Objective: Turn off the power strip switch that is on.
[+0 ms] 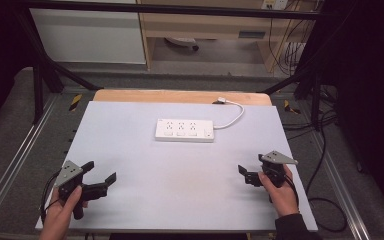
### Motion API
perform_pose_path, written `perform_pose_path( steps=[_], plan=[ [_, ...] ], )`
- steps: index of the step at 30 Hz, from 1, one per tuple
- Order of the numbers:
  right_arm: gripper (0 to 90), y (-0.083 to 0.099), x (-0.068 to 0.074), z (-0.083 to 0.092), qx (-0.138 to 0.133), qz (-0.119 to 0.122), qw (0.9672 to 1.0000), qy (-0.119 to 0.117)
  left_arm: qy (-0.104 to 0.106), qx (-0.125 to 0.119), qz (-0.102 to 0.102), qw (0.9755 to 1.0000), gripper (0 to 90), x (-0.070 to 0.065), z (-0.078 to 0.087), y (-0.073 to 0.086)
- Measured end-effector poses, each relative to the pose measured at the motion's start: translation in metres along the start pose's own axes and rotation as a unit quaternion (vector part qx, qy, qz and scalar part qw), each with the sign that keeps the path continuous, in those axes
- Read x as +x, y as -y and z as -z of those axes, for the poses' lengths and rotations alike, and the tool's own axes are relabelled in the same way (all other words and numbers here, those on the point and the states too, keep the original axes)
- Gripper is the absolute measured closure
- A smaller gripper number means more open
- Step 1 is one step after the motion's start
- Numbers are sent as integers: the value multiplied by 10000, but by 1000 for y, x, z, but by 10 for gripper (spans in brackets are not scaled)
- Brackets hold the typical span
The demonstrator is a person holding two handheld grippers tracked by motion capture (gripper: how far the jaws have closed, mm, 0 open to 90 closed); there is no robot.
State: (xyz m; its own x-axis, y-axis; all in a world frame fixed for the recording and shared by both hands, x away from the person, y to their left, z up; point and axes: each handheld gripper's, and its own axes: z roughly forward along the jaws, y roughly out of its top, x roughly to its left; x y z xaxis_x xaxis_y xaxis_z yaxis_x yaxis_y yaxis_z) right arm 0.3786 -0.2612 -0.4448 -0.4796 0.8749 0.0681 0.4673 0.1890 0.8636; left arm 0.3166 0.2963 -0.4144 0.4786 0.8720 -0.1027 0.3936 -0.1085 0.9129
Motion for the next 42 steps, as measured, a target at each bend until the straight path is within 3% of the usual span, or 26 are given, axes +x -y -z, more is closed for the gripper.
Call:
perform_pose_path(
  steps=[21,42],
  plan=[
    [48,-5,2,6,-266,-66,9996,-51,25,9,-1,10000,61,-1,-1,0],
    [40,-17,21,11,-556,18,9978,-360,36,27,16,10000,61,0,-1,0]
  ],
)
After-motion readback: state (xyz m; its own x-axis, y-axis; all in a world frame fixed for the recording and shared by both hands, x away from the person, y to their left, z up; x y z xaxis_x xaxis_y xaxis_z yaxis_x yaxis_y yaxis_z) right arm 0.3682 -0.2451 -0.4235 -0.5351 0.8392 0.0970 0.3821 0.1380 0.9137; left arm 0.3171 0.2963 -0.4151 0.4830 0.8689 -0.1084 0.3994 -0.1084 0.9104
